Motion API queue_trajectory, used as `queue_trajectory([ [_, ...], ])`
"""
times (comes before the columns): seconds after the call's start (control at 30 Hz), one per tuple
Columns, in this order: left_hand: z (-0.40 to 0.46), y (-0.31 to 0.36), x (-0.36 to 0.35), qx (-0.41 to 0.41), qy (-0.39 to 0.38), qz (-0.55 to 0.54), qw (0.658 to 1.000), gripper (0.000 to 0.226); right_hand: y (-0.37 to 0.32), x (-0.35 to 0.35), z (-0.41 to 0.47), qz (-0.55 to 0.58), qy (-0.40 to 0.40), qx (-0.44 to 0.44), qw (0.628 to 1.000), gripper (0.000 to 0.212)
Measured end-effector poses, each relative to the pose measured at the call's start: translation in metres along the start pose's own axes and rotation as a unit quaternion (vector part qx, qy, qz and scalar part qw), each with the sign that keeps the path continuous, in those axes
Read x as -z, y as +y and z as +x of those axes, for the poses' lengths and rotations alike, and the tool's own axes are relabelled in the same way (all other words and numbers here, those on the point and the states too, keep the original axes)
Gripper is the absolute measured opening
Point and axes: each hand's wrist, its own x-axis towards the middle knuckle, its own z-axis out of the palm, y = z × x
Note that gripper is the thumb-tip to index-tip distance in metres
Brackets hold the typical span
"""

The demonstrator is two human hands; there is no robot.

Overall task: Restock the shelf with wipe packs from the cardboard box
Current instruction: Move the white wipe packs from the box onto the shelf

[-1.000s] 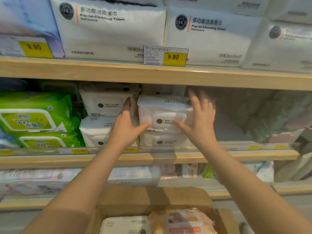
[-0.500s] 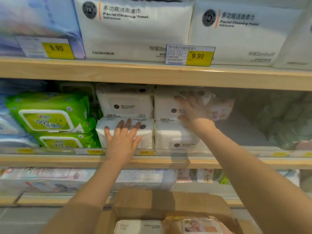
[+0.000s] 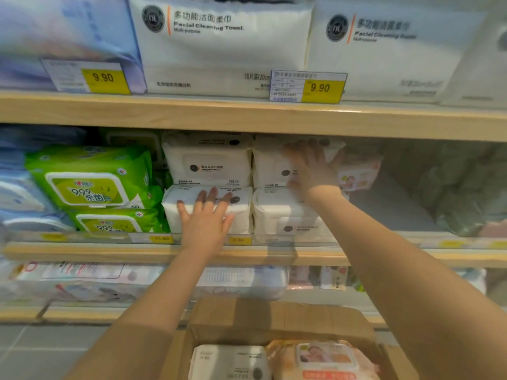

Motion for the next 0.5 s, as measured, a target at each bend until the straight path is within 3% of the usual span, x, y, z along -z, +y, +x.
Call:
queue_trajectory([
  [0.17, -0.001, 0.011, 0.005, -0.014, -0.009, 0.017, 1.0, 0.049, -0.023, 0.002, -0.002, 0.012, 0.001, 0.016, 1.0, 0.083],
  [0.37, 0.0, 0.013, -0.001, -0.006, 0.012, 0.028, 1.0, 0.047, -0.031, -0.01, -0.002, 0.066, 0.011, -0.048, 0.997, 0.07],
  [0.5, 0.0, 0.013, -0.007, -0.009, 0.031, 0.035, 0.999, 0.044, -0.037, -0.013, 0.006, 0.045, -0.002, -0.061, 0.997, 0.069],
])
